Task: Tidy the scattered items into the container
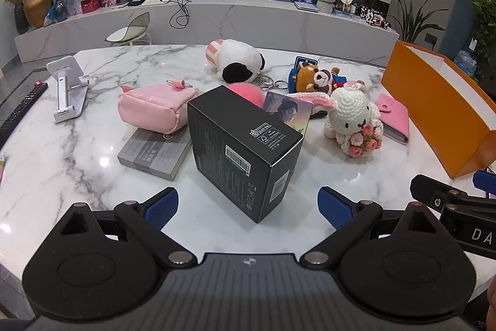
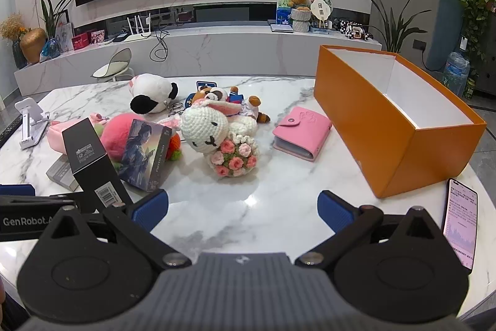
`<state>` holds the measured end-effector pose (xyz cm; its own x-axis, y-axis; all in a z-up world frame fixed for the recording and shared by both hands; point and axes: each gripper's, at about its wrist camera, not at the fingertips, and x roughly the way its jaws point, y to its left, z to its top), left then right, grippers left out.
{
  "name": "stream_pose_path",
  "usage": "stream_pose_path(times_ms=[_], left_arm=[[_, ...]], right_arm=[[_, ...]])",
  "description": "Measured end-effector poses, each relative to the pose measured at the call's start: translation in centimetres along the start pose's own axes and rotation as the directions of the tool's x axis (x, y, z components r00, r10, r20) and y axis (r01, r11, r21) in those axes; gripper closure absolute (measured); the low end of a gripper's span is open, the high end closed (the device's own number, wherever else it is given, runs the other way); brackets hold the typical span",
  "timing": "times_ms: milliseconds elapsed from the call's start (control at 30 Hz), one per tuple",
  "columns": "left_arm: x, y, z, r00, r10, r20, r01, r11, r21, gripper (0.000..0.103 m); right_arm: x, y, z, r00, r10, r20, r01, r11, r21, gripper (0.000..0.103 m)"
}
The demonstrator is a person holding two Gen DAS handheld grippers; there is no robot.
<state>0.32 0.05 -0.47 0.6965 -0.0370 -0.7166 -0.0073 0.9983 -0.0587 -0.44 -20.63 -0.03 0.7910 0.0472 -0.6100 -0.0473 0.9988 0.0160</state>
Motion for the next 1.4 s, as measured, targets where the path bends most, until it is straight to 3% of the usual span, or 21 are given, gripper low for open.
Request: stream_pose_path(times_ms=[1400], left_arm=[[0.12, 0.03, -0.02, 1.000, 0.001, -0.005, -0.001, 1.000, -0.007, 0.000]], right_arm=[[0.16, -0.01, -0.15, 1.000, 0.001, -0.013, -0.001, 1.000, -0.002, 0.000]])
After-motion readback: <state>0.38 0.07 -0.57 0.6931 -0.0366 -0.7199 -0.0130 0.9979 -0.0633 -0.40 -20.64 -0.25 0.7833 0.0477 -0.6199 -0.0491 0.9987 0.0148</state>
